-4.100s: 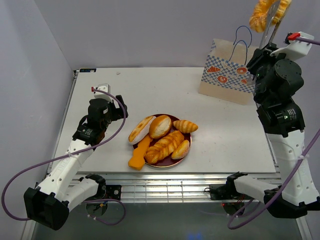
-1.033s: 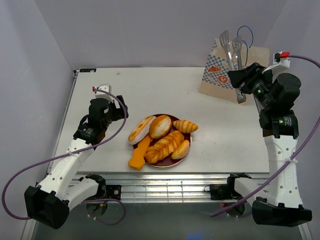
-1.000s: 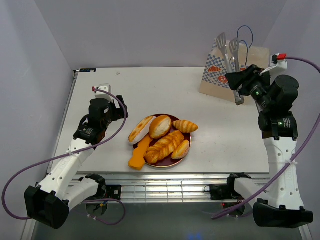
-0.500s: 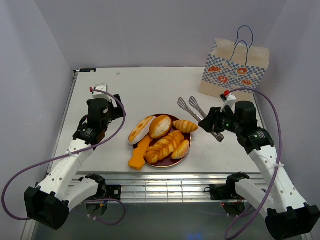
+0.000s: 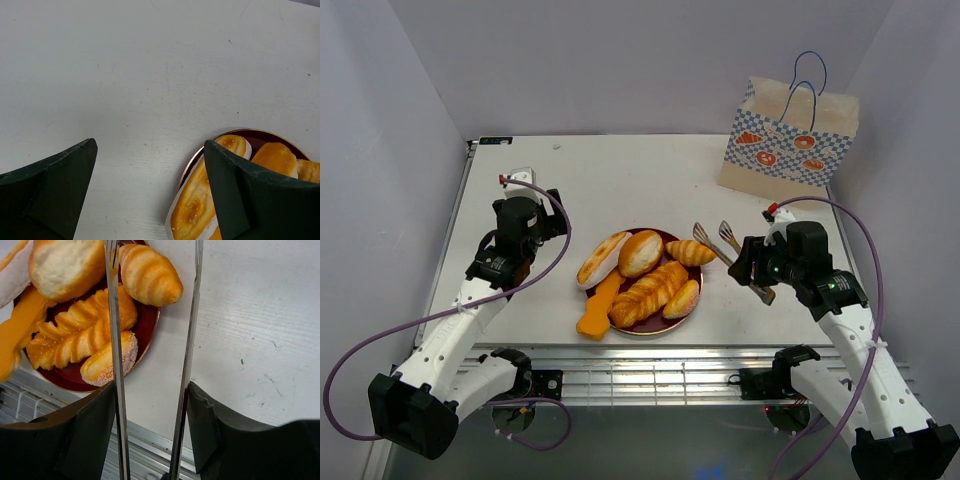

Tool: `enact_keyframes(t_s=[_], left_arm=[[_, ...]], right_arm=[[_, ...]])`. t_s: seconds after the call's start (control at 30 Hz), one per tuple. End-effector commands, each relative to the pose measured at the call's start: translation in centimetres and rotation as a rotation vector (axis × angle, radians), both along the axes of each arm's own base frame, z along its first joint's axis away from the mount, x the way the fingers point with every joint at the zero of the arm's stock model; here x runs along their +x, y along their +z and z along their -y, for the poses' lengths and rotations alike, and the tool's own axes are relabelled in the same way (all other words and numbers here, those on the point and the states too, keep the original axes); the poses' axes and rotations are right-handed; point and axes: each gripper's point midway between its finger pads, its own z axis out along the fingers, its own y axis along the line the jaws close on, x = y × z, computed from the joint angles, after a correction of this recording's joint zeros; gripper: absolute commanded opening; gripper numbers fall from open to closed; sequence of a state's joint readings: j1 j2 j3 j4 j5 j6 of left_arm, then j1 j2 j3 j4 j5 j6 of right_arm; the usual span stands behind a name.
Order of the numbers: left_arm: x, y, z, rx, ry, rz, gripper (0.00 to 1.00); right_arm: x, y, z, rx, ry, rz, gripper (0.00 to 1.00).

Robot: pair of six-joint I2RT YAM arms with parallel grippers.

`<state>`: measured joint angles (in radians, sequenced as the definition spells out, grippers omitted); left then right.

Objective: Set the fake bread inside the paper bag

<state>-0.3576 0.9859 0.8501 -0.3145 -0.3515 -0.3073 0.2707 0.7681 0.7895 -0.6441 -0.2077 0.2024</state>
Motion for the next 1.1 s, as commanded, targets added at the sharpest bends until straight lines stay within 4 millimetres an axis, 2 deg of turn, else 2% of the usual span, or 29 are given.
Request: enact_keyframes(t_s=[0.0,0.13,0.33,0.6,0.7,0.93,1.03,1.07], left_arm=[[0.0,2.2,0.0,-0.015,0.002,0.048,0.98],[0.0,2.1,0.1,-0.016,-0.003,0.042,0.98],[0.0,2.1,0.2,-0.019,-0.008,0.042,0.98],[0.0,2.1,0.3,-0.021,-0.014,0.041,0.98],[0.0,2.0,0.4,-0.023,-0.018,0.037,0.98],[0.0,1.9,0.5,-0.025,-0.022,0.034,0.98],[0.1,1.9,0.6,-0.027,-0.026,0.033,0.98],[0.1,1.9,0.6,-0.026,-0.026,0.032,0.98]], right_arm=[[-0.9,-1.1,-0.2,0.021,-0.005,-0.035,0.61],[-1.4,-2.6,-0.3,0.041,-0.018,-0.075,0.62],[-1.5,-3.3,-0.3,0.059,-0.05,-0.108,0.63],[-2.9,-4.0,-3.3,0.224,0.044,-0.175,0.63],[-2.9,-4.1,-3.8,0.254,0.053,-0.184,0.62],[-2.1,-3.3,-3.4,0.239,0.026,-0.157,0.49],[-1.9,-2.8,-3.4,0.239,0.024,-0.146,0.41],[-1.9,-2.7,-3.4,0.241,0.025,-0.144,0.35]])
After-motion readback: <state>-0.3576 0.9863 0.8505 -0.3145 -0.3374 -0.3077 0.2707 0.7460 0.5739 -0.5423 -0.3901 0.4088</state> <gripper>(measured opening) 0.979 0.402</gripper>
